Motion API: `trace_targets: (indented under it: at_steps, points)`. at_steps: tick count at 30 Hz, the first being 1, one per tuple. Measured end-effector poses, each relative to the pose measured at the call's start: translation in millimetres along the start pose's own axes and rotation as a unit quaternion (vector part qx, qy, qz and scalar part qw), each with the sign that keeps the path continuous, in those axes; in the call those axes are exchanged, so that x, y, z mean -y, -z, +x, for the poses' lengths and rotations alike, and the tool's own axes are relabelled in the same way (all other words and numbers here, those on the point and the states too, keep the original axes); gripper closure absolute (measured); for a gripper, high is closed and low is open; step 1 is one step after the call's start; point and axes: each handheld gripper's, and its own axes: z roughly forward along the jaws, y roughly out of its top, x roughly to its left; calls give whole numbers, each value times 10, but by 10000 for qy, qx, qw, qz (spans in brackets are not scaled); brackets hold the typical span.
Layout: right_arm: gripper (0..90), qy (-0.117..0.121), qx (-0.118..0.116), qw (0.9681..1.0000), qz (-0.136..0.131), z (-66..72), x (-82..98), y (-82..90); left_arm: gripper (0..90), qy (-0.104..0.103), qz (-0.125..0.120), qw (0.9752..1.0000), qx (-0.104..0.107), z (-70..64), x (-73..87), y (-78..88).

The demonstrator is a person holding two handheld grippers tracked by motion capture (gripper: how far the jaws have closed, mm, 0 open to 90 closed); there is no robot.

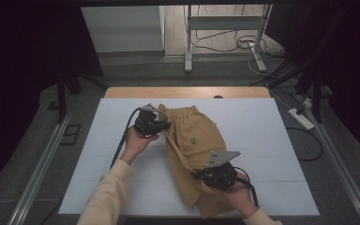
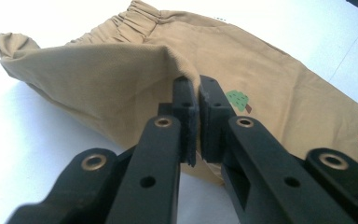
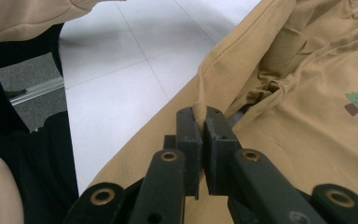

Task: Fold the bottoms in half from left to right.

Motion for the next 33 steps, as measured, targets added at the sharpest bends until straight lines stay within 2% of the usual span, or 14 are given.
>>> trace_targets:
  at_steps: [8, 33]
  points:
    - [854, -77, 29, 10000, -1, -38, 36, 27, 859, 29, 3, 10000, 22, -2, -11, -33]
    - [855, -251, 196, 9995, -59, -138, 142, 206, 858, -75, 24, 9999, 67, -103, -130, -137]
